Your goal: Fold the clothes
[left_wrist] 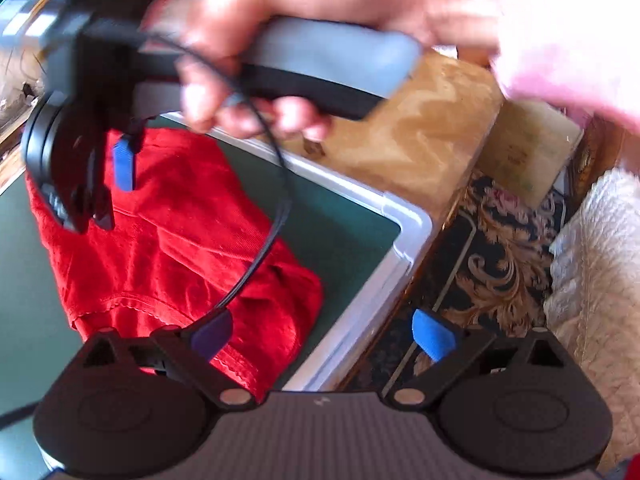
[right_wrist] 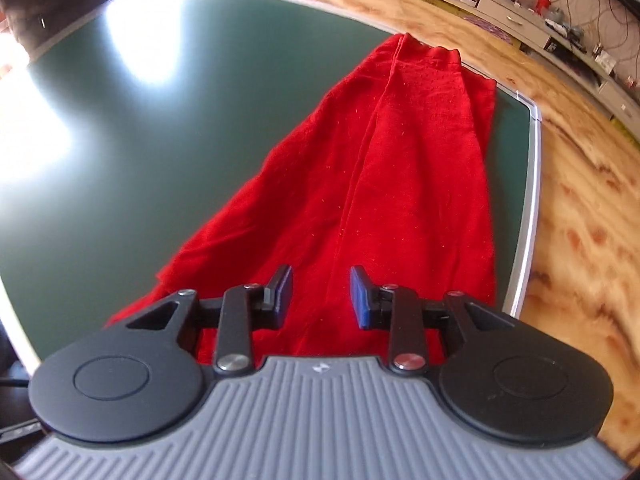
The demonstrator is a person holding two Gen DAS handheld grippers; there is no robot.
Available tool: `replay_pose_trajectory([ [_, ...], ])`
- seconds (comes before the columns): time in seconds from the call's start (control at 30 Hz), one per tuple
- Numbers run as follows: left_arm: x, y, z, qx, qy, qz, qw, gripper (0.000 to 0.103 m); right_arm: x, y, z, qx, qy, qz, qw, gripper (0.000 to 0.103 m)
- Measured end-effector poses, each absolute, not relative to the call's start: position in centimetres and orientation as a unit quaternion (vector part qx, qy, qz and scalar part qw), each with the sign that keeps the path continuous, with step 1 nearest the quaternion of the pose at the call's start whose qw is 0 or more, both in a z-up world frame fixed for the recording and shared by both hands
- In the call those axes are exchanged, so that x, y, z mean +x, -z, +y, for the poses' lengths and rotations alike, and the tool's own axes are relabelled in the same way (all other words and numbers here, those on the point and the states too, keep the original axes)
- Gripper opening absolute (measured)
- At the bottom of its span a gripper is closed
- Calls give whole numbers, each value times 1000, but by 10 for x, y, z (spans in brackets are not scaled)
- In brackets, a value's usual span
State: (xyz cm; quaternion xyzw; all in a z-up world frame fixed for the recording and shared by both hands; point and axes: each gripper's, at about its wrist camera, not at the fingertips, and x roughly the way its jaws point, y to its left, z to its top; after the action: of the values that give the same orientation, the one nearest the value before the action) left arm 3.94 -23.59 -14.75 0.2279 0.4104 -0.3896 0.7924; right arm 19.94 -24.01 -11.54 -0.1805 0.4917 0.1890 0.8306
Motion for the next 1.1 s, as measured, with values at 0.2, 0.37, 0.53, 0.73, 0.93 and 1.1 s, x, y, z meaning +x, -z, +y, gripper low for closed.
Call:
replay_pose_trajectory([
  [0.2,35,152,-237,246,395,418,780,101,210,131,-238,-201,-160,511,820,9],
  [0.37,34,151,-235,244,398,420,778,101,219,123,-254,-160,-166,524,820,6],
  [0.53,30,150,-234,252,402,418,775,102,222,91,-270,-86,-183,520,830,5],
  [0.73,26,149,-236,262,409,413,770,102,228,57,-268,-59,-201,502,839,5],
  [0.93,22,146,-234,260,420,411,766,102,248,105,-244,-68,-202,551,807,10],
  [1.1,17,137,-230,240,457,403,756,102,251,115,-256,-32,-224,577,785,27],
])
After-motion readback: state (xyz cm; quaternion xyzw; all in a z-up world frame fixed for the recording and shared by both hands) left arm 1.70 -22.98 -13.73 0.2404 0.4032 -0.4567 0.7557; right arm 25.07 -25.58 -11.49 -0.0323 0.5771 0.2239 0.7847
